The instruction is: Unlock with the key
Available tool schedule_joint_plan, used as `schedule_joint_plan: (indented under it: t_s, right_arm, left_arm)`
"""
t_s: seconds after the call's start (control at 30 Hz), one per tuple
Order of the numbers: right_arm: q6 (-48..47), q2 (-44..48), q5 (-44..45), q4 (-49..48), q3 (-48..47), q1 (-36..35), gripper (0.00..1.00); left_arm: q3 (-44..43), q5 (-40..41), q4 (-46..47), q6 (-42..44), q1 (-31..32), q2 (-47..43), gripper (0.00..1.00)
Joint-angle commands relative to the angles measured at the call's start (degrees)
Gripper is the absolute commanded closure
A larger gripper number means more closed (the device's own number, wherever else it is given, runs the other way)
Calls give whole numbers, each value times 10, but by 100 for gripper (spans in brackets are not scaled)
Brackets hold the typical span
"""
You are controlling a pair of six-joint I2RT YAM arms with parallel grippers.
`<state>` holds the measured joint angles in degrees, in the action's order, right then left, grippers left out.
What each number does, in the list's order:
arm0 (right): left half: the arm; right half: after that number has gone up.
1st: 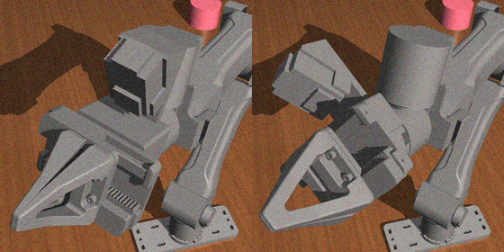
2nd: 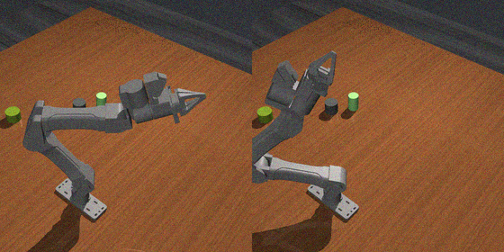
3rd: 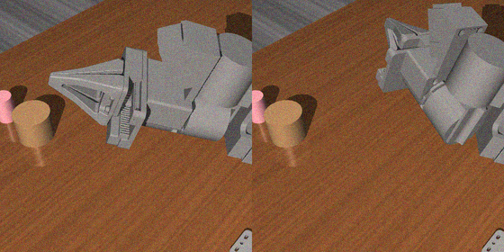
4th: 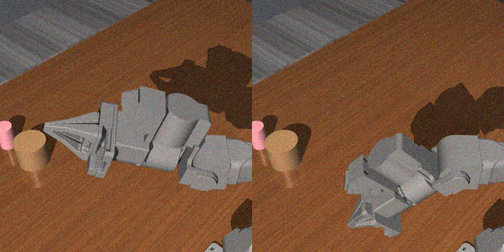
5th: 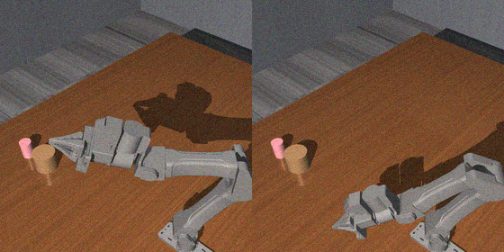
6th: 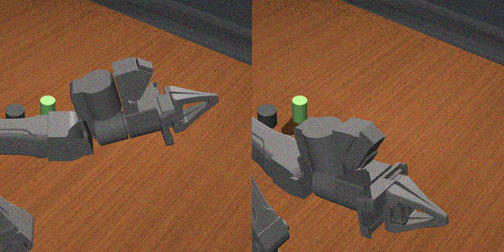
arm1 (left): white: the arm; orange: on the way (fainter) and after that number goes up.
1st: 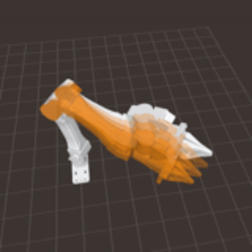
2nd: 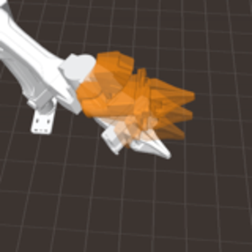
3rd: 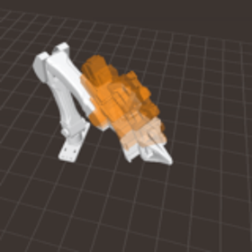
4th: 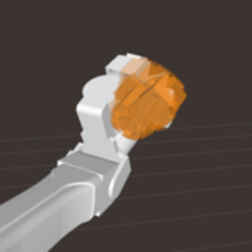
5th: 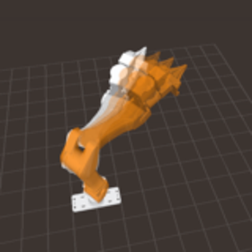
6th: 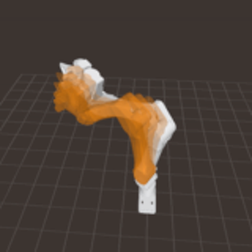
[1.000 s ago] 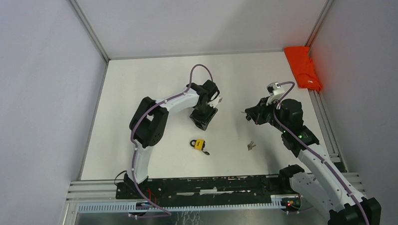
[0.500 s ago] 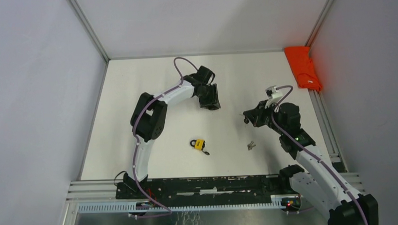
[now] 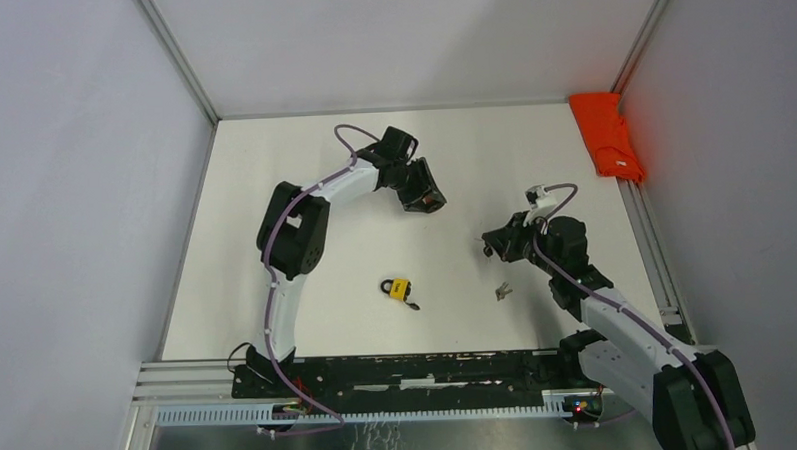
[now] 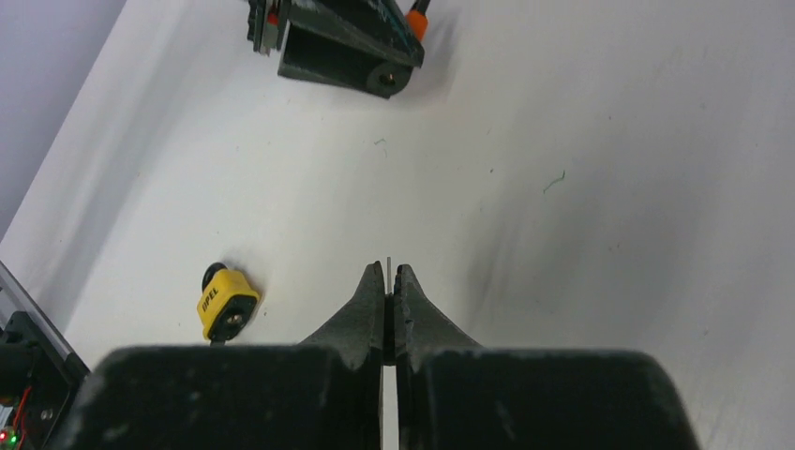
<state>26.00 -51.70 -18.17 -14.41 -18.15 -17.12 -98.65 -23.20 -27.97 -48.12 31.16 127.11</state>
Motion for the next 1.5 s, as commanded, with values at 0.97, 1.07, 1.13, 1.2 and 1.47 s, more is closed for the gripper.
schedule_joint_plan:
  t_s: [0.97, 1.07, 1.13, 1.2, 1.47]
  right_arm:
    - [-64, -139, 338, -436, 22, -192, 100]
    - [-77, -162, 357, -470, 12, -209, 100]
    - [-82, -178, 364, -489, 3, -219, 100]
    - [-91, -191, 377, -509, -3, -235, 100]
    - [-117, -212, 451, -550, -21, -272, 100]
  left_arm:
    - [244, -57, 359, -277, -8, -239, 98]
    - [248, -54, 359, -285, -5, -252, 98]
    - [251, -52, 357, -286, -3, -259, 98]
    - [257, -51, 360, -290, -2, -263, 98]
    - [278, -60, 387, -309, 1, -268, 98]
